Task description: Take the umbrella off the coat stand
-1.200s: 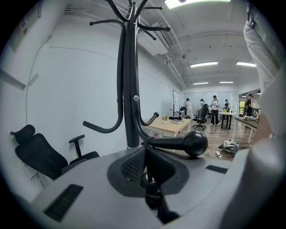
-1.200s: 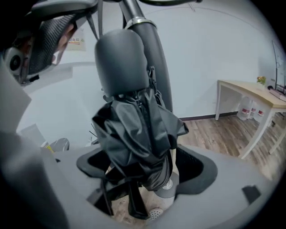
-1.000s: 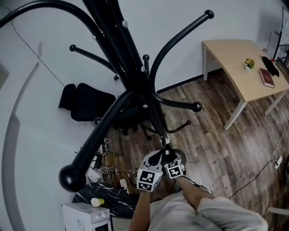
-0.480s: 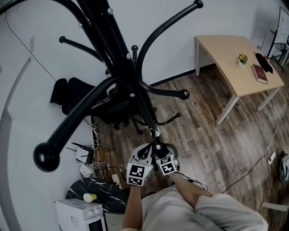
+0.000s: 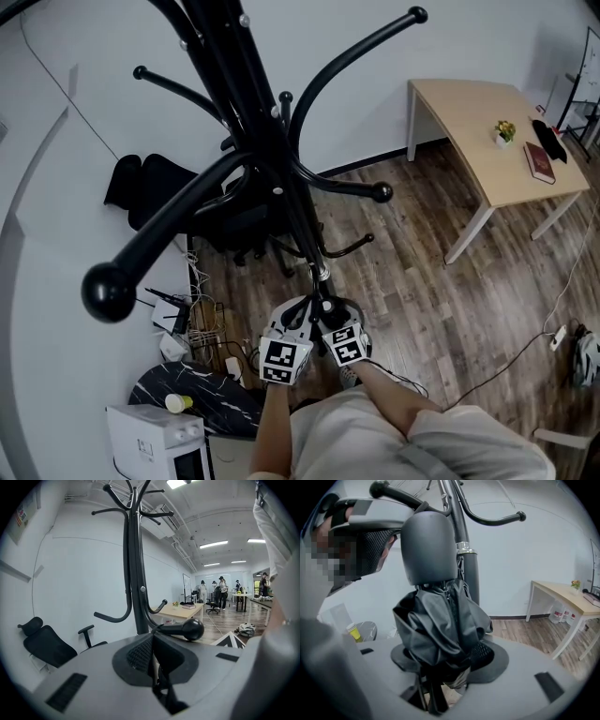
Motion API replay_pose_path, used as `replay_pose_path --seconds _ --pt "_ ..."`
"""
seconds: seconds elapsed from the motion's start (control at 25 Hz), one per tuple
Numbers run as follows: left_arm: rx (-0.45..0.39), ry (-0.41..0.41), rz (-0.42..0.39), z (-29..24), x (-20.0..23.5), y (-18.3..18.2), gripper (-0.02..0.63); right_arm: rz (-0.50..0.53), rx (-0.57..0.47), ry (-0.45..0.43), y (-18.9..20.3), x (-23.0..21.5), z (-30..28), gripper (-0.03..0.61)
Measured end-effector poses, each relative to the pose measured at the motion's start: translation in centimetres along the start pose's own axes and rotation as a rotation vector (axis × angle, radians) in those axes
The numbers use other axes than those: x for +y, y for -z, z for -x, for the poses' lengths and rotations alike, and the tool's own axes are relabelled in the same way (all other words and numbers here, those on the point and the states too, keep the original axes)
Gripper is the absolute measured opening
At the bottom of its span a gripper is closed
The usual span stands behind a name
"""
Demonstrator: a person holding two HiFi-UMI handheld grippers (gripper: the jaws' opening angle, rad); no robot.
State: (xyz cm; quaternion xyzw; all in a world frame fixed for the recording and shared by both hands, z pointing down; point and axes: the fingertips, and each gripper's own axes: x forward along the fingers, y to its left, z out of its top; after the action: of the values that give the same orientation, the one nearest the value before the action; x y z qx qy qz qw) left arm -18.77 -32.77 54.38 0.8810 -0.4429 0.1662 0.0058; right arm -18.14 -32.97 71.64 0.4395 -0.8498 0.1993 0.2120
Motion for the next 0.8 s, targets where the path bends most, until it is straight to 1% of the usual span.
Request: replay_pose_path --seconds 0.2,0.36,0.48,0.8 --pt "0.002 -0.025 0.012 0.7 0.1 0.3 0.021 0.025 0.001 -0.016 -0.3 0.5 0.8 0.247" --pt "-0.007 -0.038 0.048 1.2 -0.1 0.0 0.021 0.025 -0.006 -0.043 -0.3 0.9 1.3 0.247" --pt "-0.013 -0.051 0.059 1.7 -0.1 -0.1 0.021 0.030 -0.022 -0.064 -0.7 1.4 1.7 0.247" --pt "-0.063 -0.083 0.125 3.1 -0.1 -0.8 0.021 0.054 -0.038 -0.092 -1.3 2.7 3.3 0.247"
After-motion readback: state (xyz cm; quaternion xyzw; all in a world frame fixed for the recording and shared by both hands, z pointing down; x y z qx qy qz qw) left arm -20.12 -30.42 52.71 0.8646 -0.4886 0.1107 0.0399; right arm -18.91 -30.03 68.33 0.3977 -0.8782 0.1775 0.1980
